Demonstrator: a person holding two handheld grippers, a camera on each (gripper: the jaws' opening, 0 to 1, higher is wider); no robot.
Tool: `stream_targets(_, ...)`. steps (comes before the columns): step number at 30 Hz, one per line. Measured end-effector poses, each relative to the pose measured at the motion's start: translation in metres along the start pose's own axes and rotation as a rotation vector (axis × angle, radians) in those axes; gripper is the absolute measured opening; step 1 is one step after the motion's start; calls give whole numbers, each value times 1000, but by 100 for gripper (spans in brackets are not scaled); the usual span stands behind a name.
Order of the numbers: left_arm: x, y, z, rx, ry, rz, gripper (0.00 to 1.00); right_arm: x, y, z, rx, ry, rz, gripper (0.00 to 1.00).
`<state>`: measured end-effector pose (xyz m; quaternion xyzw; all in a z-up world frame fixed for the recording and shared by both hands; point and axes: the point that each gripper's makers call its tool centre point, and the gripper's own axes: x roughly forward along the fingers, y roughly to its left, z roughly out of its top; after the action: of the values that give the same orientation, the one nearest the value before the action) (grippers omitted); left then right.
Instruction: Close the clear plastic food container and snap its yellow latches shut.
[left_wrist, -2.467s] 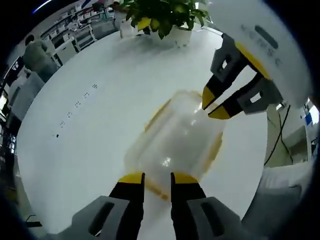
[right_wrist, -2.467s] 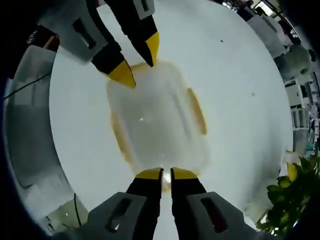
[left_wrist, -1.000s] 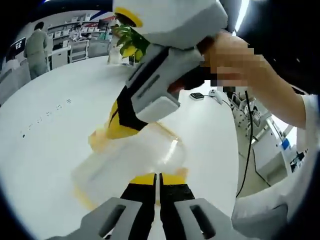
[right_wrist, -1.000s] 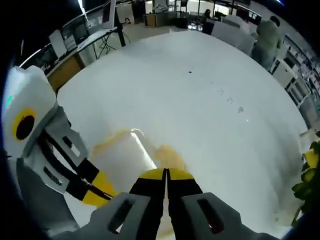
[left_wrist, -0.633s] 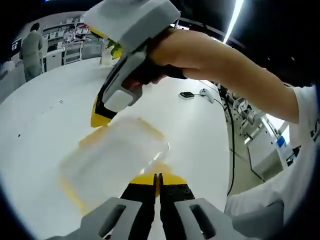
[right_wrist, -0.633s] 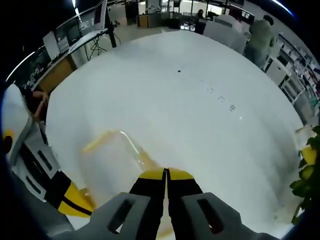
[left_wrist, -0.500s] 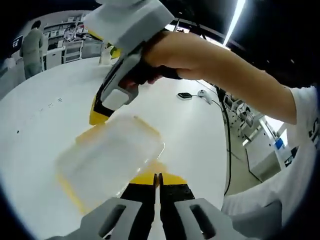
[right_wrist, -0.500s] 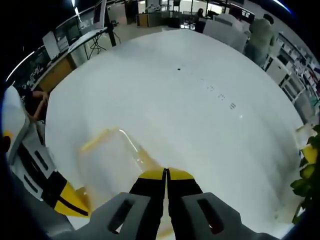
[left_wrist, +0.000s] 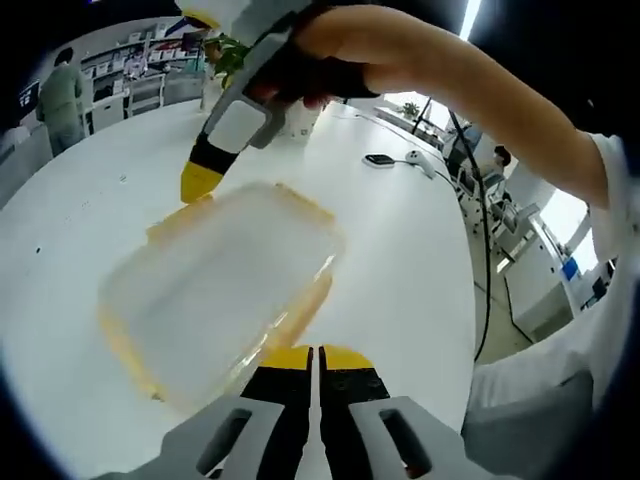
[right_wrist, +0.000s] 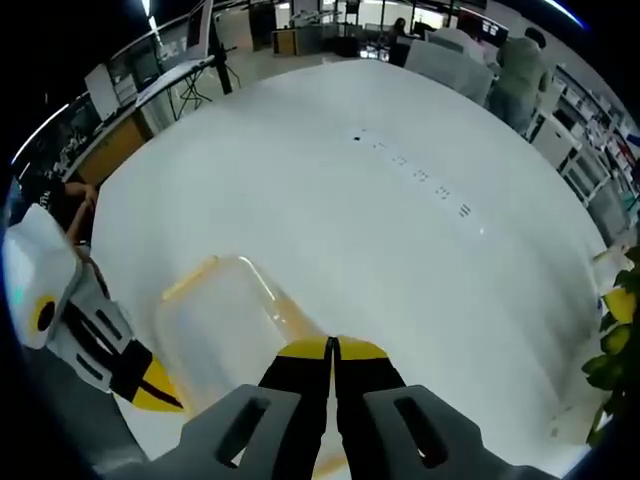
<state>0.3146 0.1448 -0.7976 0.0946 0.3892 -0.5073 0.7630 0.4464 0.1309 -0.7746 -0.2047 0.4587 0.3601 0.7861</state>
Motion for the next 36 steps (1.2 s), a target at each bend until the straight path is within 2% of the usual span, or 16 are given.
stream_targets(2, 1, -1, 3, -6, -25, -3, 0, 0, 0, 0, 6, -2, 0, 0)
stream_targets(8, 4, -3, 1, 9, -29, 9, 0, -1, 0, -1, -2, 2, -3, 0)
stream_targets(11, 3, -5, 2, -23, -42, -10, 0, -3, -1, -2, -4, 12, 2, 0)
stream_targets(13, -7, -12, 18, -24, -115, -49, 0, -6, 0, 0, -25, 2, 20, 0)
stream_targets(14, -14, -9, 29, 2, -153, -37, 5, -8, 0, 5, -46, -21, 41, 0)
stream_targets(15, -19, -12, 31, 15, -150, -53, 8, -10, 2, 9, -66, -34, 61, 1)
stream_targets(16, -22, -9, 34, 28, -158, -35, 10, -13, 6, 10, -97, -34, 91, 5)
stream_targets(17, -27, -5, 45, 93, -201, -2, 15, -15, 9, 11, -122, -30, 109, 8)
stream_targets(18, -29, -1, 49, 140, -216, 27, 21, -17, 11, 12, -151, -28, 119, 11)
stream_targets(19, -30, 1, 52, 194, -212, 46, 22, -20, 15, 13, -200, -27, 134, 14)
stream_targets(21, -29, 5, 53, 273, -202, 63, 23, -22, 22, 11, -245, -3, 167, 17)
stream_targets(26, -21, 7, 52, 432, -168, 51, 31, -19, 29, 5, -296, 64, 232, 27)
stream_targets(28, -17, 13, 51, 436, -146, 70, 31, -14, 28, 3, -324, 106, 243, 30)
stream_targets(32, -14, 12, 49, 482, -134, 51, 32, -9, 28, -4, -358, 152, 257, 30)
stream_targets(36, -9, 16, 49, 614, -96, 77, 32, -3, 25, -4, -381, 195, 268, 32)
